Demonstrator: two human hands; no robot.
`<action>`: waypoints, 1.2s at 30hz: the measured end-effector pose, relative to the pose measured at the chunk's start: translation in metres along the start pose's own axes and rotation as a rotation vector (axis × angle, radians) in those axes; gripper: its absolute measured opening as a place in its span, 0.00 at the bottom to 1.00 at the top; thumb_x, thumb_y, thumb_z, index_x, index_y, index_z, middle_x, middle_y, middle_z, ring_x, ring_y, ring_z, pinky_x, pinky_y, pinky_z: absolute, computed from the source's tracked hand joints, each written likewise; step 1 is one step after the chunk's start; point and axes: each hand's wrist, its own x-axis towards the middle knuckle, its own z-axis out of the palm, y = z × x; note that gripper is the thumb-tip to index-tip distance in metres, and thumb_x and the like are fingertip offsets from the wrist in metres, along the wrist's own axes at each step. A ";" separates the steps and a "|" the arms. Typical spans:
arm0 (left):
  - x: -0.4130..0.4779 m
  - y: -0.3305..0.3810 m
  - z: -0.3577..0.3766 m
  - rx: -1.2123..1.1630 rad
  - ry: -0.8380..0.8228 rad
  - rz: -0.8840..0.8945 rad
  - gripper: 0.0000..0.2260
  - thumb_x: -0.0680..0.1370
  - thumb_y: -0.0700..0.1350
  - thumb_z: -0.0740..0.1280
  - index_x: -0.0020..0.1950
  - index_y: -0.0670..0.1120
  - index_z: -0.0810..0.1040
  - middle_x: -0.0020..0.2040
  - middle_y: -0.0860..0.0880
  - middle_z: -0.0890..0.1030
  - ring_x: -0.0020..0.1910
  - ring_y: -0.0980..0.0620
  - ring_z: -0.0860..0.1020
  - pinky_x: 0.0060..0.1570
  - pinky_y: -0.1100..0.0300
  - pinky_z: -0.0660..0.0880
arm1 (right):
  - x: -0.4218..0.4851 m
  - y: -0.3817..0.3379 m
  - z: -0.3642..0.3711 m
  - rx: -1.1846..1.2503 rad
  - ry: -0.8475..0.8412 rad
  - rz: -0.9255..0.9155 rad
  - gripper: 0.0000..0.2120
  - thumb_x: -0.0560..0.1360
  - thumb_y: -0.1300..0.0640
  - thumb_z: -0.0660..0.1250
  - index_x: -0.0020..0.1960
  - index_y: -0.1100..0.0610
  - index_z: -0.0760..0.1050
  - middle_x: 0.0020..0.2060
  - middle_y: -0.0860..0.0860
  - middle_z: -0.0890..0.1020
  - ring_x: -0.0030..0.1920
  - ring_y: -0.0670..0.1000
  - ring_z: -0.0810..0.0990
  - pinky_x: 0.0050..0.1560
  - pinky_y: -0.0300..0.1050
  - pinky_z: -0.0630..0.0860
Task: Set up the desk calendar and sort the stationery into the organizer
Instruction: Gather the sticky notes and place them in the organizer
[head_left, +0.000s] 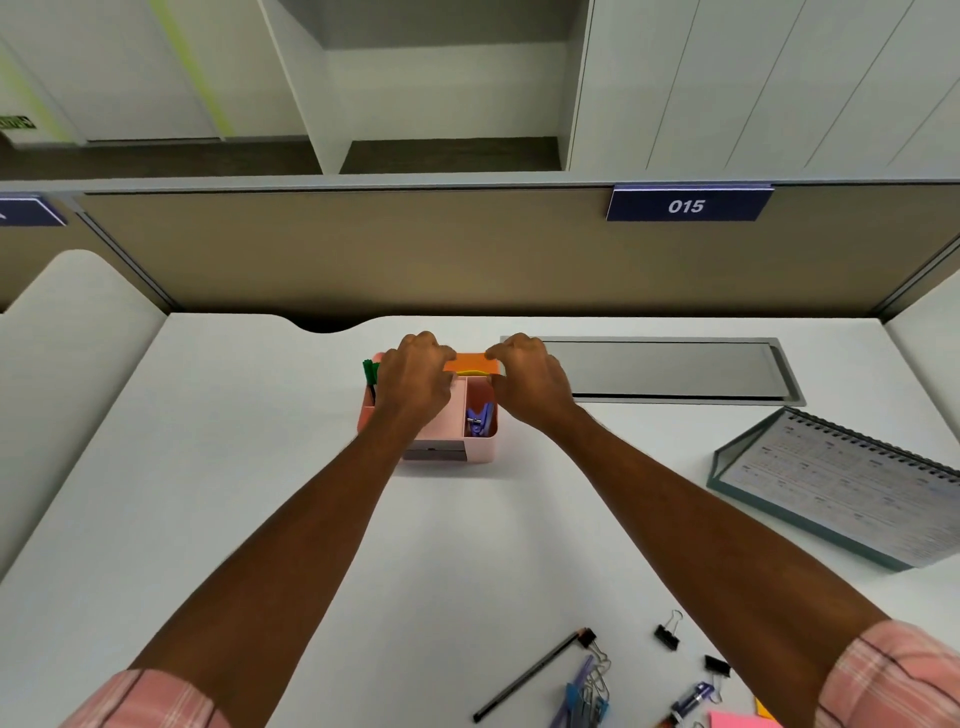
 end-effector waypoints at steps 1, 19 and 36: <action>-0.002 0.001 -0.001 -0.015 0.014 0.007 0.17 0.82 0.52 0.66 0.70 0.50 0.79 0.65 0.46 0.80 0.62 0.45 0.77 0.60 0.49 0.75 | -0.002 0.001 -0.001 0.035 0.003 0.008 0.21 0.77 0.44 0.71 0.64 0.55 0.80 0.63 0.57 0.80 0.63 0.58 0.77 0.57 0.55 0.78; -0.106 0.137 0.021 -0.644 0.041 0.058 0.13 0.81 0.50 0.69 0.65 0.51 0.81 0.60 0.51 0.83 0.55 0.51 0.80 0.53 0.55 0.81 | -0.131 0.078 -0.037 0.325 0.054 0.182 0.10 0.76 0.53 0.73 0.57 0.51 0.83 0.52 0.48 0.86 0.47 0.47 0.84 0.52 0.50 0.82; -0.291 0.253 0.076 -0.369 -0.405 0.383 0.22 0.71 0.63 0.73 0.63 0.56 0.81 0.58 0.51 0.77 0.60 0.47 0.75 0.55 0.49 0.72 | -0.383 0.184 -0.047 0.275 -0.049 0.533 0.15 0.71 0.57 0.78 0.56 0.48 0.82 0.48 0.45 0.82 0.45 0.44 0.80 0.51 0.48 0.80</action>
